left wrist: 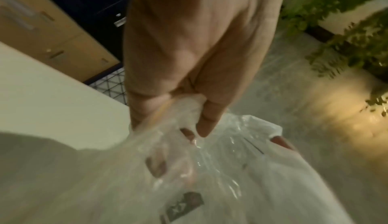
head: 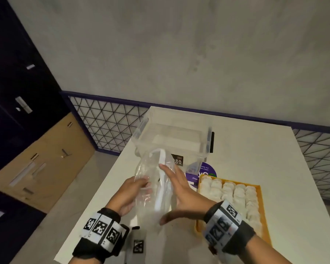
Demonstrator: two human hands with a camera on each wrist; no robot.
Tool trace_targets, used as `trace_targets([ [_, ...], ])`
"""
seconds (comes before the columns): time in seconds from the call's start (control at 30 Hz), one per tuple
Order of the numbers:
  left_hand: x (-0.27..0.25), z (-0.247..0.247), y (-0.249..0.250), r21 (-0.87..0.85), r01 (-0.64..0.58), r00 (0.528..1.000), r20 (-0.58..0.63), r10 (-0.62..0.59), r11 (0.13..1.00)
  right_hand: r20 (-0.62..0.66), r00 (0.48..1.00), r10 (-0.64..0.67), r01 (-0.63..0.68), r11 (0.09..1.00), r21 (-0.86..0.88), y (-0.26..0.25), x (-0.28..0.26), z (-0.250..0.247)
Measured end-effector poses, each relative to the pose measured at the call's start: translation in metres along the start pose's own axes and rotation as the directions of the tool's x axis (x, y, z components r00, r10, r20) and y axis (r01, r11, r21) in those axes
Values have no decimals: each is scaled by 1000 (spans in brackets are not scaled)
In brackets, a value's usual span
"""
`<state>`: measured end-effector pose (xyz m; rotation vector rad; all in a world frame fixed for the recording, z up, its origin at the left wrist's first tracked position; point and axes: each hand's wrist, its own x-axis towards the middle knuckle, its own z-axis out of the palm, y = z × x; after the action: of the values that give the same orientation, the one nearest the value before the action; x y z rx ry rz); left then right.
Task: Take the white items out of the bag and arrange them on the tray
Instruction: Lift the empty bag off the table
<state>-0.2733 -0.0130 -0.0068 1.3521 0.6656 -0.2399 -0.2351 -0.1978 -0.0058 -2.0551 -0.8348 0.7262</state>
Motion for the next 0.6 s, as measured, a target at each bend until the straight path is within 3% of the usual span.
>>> trace_targets([
  [0.13,-23,4,5,-211,42,987,159,-8,977,-76,989,-127,139,975,176,-17,17,23],
  [0.23,-32,-5,4,-328,40,971,235,41,944,-186,976,-115,163,949,271,-21,23,32],
  [0.37,-45,-17,4,66,-186,945,284,160,980,-317,948,0,146,887,439,-21,32,39],
  [0.43,-48,-24,2,296,-375,908,310,283,878,-392,918,58,160,851,501,-29,39,47],
  [0.5,-47,-39,-3,524,-466,880,193,434,713,-444,886,135,162,807,568,-38,48,51],
  [0.57,-52,-59,-2,534,-516,819,79,568,670,-456,862,221,164,731,663,-49,60,53],
  [0.6,-52,-71,-2,532,-561,781,87,618,634,-421,872,248,162,666,728,-58,66,55],
])
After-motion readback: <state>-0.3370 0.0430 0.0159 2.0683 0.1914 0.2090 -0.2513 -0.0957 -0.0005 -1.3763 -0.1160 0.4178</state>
